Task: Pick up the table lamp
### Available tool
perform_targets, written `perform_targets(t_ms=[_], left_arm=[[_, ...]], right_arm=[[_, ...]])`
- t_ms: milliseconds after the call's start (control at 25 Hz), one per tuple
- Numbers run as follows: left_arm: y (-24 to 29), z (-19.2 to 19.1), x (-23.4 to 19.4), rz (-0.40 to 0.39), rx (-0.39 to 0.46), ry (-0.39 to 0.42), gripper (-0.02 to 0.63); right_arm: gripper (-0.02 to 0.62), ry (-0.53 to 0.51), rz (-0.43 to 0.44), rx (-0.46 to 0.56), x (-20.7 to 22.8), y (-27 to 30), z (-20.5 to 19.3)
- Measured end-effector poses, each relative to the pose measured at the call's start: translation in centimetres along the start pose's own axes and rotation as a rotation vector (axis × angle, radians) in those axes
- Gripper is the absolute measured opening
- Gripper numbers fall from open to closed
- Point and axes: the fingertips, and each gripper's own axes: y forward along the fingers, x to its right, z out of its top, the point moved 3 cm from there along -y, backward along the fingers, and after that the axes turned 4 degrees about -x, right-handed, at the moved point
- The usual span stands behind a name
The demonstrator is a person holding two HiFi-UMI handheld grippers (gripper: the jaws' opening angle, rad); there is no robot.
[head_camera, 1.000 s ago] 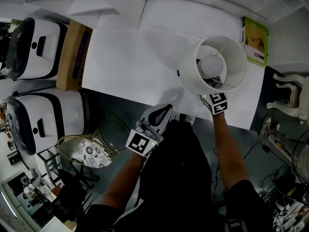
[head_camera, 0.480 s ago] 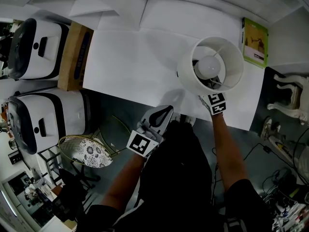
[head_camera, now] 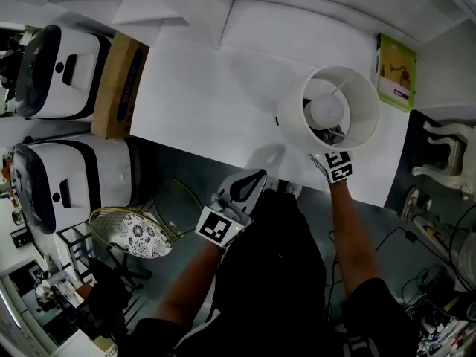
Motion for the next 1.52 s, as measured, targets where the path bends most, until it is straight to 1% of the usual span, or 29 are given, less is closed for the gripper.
perform_targets(t_ms=[120,360,520,720,880,1040,1120,1440,1520], left_arm=[[0.0,-0.1,0.0,0.008,0.021,-0.008,0.018],[0.0,0.4,0.4,0.000,-0.017,-0.020,0.018],[0.0,0.8,0.3,0.003,-0.014,-0.044,0.018],[-0.4,1.5,0.3,0.000,0.002,-0.041,0.018],[-0.8,2.2,0.3,-0.003,0.012,-0.035,0.018],[-1.4,2.2,-0.2,0.005,0.008,0.012,0.018],[-1.8,2.0,-0.2,0.002,0.000,0.021,0.018],[-2.6,3.3,-0.3,-0.005,0.036,0.012,0.018],[-2.8,3.5,-0.5,-0.002,0.045,-0.004,0.018]], right_arm=[[0.152,0.006,0.001,-0.007,0.0,-0.4,-0.3],[0.150,-0.005,0.003,0.002,-0.4,-1.1,0.1],[0.149,-0.005,-0.012,-0.010,0.0,-1.8,-0.2],[0.149,-0.021,-0.006,0.004,-0.5,-2.9,2.2],[0.149,-0.009,-0.019,0.009,-0.5,-4.1,3.0],[0.149,-0.007,-0.028,0.018,-0.7,-5.1,4.4],[0.149,-0.009,-0.031,0.019,-0.8,-5.6,5.0],[0.149,-0.015,-0.047,0.031,-1.4,-7.8,7.1],[0.149,-0.022,-0.048,0.032,-1.7,-8.3,7.4]])
